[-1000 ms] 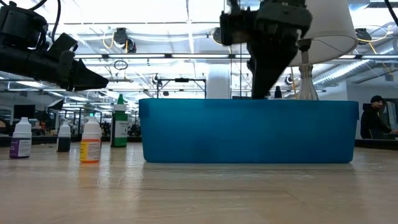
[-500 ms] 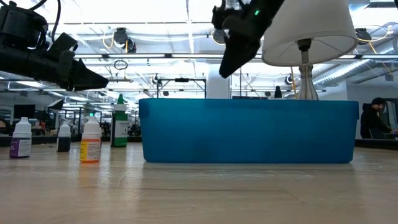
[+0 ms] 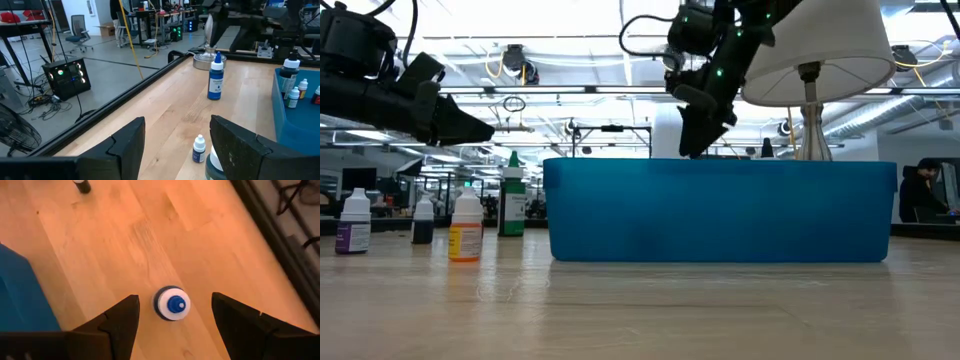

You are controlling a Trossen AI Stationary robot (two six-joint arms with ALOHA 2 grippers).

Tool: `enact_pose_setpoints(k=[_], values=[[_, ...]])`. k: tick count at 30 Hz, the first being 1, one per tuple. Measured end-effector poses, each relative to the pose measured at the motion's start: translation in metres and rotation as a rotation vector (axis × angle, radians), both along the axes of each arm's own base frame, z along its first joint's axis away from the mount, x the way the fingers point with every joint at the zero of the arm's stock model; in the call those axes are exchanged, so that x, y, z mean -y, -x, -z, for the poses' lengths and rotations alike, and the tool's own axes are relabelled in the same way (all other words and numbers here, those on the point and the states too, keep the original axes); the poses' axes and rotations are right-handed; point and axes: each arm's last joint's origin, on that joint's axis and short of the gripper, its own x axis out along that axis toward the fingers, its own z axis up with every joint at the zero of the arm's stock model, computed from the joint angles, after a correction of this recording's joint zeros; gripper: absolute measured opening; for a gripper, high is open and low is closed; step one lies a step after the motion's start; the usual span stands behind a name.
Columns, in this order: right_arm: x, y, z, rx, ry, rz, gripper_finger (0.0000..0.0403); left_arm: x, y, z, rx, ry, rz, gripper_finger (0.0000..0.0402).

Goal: Pick & Place food coloring
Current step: Put the big blue food coloring bottle into the blue bin

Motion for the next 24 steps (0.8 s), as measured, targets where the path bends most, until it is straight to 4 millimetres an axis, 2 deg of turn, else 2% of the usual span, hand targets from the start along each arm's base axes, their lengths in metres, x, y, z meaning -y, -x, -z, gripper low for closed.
enact_pose_setpoints(k=[17, 24], values=[[0.018, -0.016, 0.05, -0.104, -0.072, -0.009, 0.0224, 0.0, 0.0, 0.0, 0.0, 0.0, 0.0, 0.0225], [0.021, -0.015, 0.05, -0.105, -0.07, 0.002, 0.0193, 0.0, 0.0, 0.0, 0.0, 0.0, 0.0, 0.0225]])
